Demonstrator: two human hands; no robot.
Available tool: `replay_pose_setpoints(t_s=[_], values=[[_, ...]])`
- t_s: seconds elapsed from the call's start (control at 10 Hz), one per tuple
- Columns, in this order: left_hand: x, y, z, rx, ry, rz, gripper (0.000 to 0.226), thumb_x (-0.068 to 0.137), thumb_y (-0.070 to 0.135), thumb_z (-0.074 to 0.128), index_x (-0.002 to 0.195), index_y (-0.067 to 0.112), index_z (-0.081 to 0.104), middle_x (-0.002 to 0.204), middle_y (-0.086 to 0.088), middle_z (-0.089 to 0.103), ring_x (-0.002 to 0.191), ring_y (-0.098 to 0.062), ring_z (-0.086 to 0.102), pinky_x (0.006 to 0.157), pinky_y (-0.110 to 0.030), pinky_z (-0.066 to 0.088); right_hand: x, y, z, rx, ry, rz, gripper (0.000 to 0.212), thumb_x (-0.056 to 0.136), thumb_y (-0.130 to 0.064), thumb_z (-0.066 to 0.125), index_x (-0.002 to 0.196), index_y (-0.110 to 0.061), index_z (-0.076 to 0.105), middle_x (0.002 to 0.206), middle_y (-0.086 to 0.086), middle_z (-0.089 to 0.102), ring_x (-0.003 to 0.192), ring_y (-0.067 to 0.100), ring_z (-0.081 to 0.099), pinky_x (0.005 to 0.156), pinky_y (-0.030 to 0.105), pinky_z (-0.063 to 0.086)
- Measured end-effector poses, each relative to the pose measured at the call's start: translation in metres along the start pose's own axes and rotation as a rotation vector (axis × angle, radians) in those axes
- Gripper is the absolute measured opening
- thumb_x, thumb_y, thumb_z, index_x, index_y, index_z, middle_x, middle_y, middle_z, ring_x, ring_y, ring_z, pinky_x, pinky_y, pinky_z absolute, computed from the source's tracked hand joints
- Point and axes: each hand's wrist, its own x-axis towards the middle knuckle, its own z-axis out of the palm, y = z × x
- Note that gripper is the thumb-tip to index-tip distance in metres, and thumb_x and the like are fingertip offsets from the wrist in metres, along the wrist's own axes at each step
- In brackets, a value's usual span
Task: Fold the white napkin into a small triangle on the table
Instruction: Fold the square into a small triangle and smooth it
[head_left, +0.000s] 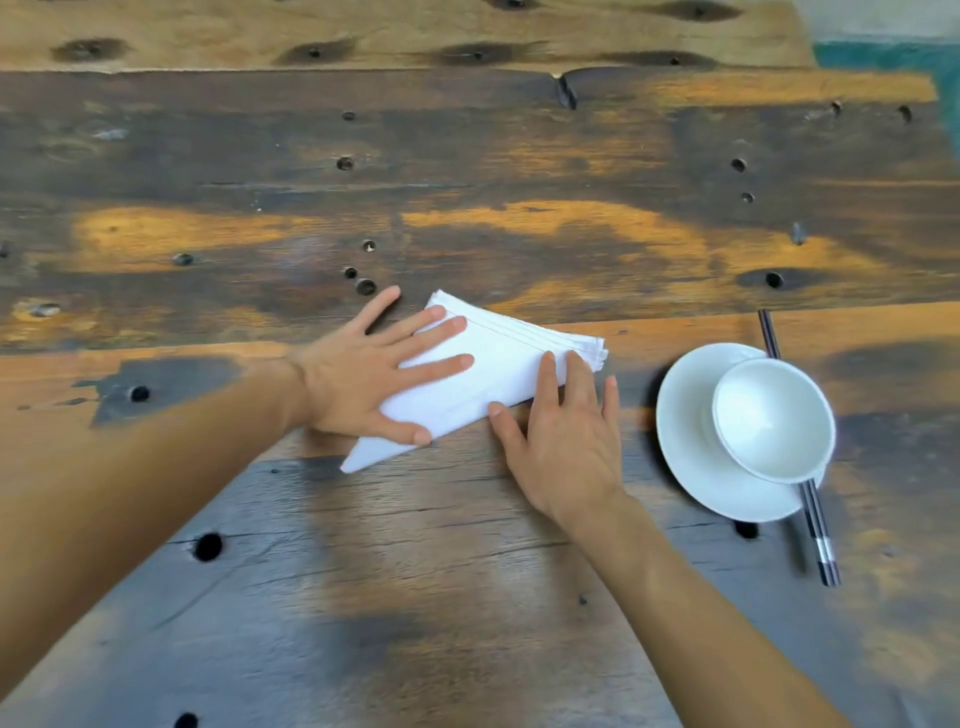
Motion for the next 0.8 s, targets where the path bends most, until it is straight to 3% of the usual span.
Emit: replay_pose_setpoints(t_s=[0.1,0.2,0.3,0.4,0.6,0.7,0.8], values=[[-0.005,0.063,0.004,-0.136,0.070,-0.208,0.092,0.093,0.083,0.020,0.164,0.026,0.011,0.172,-0.013,0.004,0.158,-0.035,0.000,0.122,-0.067,0.004,0.018,0.014,-0.017,-0.077,-0.113,-0.049,0.083,0.098,-0.060,0.044,0.157,-0.008,0.017,0.165,0.016,0.014,0.153,0.028,0.011,0.123,0.046,0.003],[0.007,0.148,0.000,-0.278,0.154,-0.539,0.092,0.091,0.081,0.026,0.162,0.022,0.024,0.170,-0.016,0.013,0.157,-0.039,0.009,0.121,-0.071,0.007,0.043,0.028,-0.042,-0.161,-0.203,-0.197,0.080,0.087,-0.054,0.068,0.145,-0.010,0.035,0.152,0.014,0.035,0.141,0.030,0.036,0.115,0.042,0.023],[0.043,0.233,-0.017,-0.430,0.149,-0.821,0.093,0.090,0.079,0.031,0.162,0.021,0.022,0.170,-0.018,0.012,0.156,-0.042,0.009,0.120,-0.071,0.006,0.067,0.037,-0.068,-0.262,-0.302,-0.324,0.081,0.078,-0.054,0.078,0.138,-0.011,0.045,0.141,0.011,0.046,0.131,0.030,0.047,0.112,0.042,0.030],[0.083,0.283,-0.037,-0.524,0.130,-1.019,0.095,0.089,0.079,0.035,0.162,0.018,0.028,0.169,-0.022,0.015,0.155,-0.044,0.014,0.118,-0.071,0.009,0.078,0.047,-0.083,-0.313,-0.322,-0.453,0.071,0.076,-0.047,0.084,0.130,-0.011,0.055,0.133,0.010,0.053,0.117,0.029,0.054,0.094,0.033,0.040],[0.108,0.303,-0.044,-0.533,0.124,-1.140,0.096,0.090,0.082,0.032,0.162,0.019,0.025,0.170,-0.022,0.013,0.156,-0.041,0.012,0.118,-0.072,0.008,0.077,0.070,-0.075,-0.329,-0.288,-0.579,0.071,0.079,-0.033,0.083,0.137,-0.010,0.048,0.142,0.009,0.047,0.119,0.030,0.055,0.094,0.034,0.042],[0.102,0.300,-0.048,-0.514,0.162,-1.120,0.093,0.094,0.081,0.021,0.163,0.019,0.025,0.171,-0.018,0.013,0.157,-0.039,0.015,0.118,-0.070,0.005,0.074,0.078,-0.076,-0.280,-0.252,-0.612,0.066,0.083,-0.039,0.079,0.137,-0.012,0.052,0.142,0.008,0.051,0.127,0.028,0.051,0.109,0.038,0.035],[0.089,0.272,-0.064,-0.424,0.267,-1.087,0.088,0.097,0.075,0.021,0.161,0.014,0.031,0.170,-0.015,0.020,0.155,-0.036,0.023,0.119,-0.071,0.006,0.069,0.089,-0.098,-0.176,-0.099,-0.558,0.062,0.090,-0.046,0.068,0.140,-0.014,0.051,0.144,0.008,0.053,0.134,0.028,0.046,0.115,0.041,0.028]])
